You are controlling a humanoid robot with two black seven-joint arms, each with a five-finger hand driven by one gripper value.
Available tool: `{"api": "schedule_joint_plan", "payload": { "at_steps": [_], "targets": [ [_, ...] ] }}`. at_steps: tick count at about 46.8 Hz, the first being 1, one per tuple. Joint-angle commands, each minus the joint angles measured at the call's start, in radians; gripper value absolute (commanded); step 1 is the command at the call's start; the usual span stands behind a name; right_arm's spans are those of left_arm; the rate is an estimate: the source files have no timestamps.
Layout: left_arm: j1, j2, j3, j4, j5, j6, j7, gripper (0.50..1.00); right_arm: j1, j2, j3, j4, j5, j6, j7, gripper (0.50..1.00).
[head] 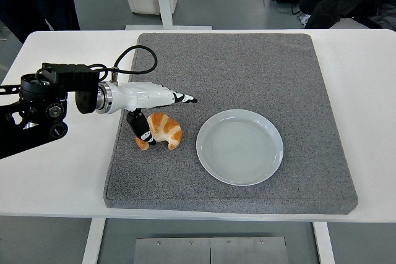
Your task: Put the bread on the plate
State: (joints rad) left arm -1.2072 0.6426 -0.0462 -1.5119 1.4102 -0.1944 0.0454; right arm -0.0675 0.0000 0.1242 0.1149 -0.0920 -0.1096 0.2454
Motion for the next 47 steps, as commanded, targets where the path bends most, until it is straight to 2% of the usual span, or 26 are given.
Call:
{"api": "schedule_joint_plan", "payload": {
  "at_steps": [1, 47],
  "targets": [
    [0.020, -0.006, 0.000, 0.001, 0.027, 0.004, 0.004, 0.989, 0.000, 0.000, 0.000, -0.001, 0.000, 0.001, 0.000, 1.000],
    [0.066, -0.044, 0.000, 0.058, 0.119, 0.061, 0.001, 0.987, 0.000, 0.000, 0.000, 0.000, 0.000, -0.001, 0.000, 1.000]
  ]
}}
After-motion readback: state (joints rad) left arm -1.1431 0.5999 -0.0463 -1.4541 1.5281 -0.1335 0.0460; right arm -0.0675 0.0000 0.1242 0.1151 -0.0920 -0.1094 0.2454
